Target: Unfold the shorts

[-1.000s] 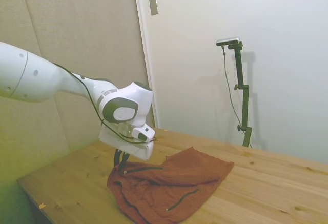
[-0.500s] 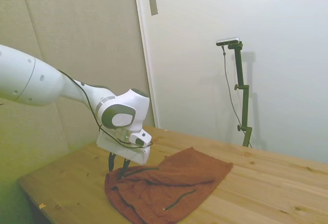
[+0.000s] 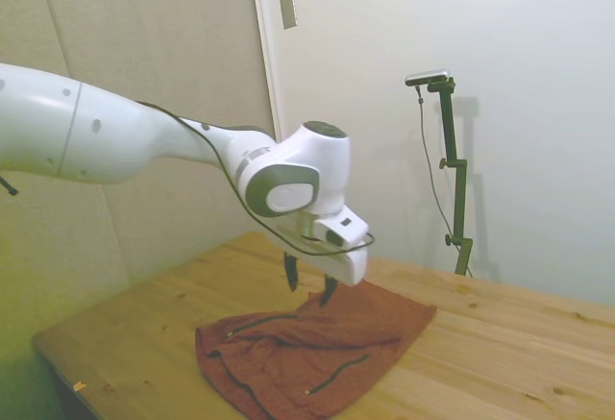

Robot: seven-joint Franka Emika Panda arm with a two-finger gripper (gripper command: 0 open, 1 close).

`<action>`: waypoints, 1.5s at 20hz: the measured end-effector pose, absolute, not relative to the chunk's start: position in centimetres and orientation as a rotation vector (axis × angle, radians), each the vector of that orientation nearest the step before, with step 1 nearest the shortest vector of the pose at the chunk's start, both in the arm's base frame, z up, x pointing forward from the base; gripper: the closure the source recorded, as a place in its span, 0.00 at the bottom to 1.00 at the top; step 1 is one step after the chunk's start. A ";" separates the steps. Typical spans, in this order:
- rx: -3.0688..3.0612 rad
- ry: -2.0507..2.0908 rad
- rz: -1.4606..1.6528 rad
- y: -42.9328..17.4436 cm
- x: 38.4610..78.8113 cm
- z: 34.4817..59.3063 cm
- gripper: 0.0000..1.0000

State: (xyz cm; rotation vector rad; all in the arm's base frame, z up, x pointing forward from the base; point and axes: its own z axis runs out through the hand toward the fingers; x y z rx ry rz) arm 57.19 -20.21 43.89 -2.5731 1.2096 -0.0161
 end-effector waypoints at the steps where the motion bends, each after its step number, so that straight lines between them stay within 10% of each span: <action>1: -2.550 1.281 -0.036 -21.5 57.9 43.1 0.00; 17: -2.202 1.995 -0.113 -24.3 62.4 37.2 0.00; 18: -2.204 1.993 -0.109 -24.2 62.7 37.0 1.00; 30: -2.194 1.984 -0.083 -24.2 63.4 36.1 1.00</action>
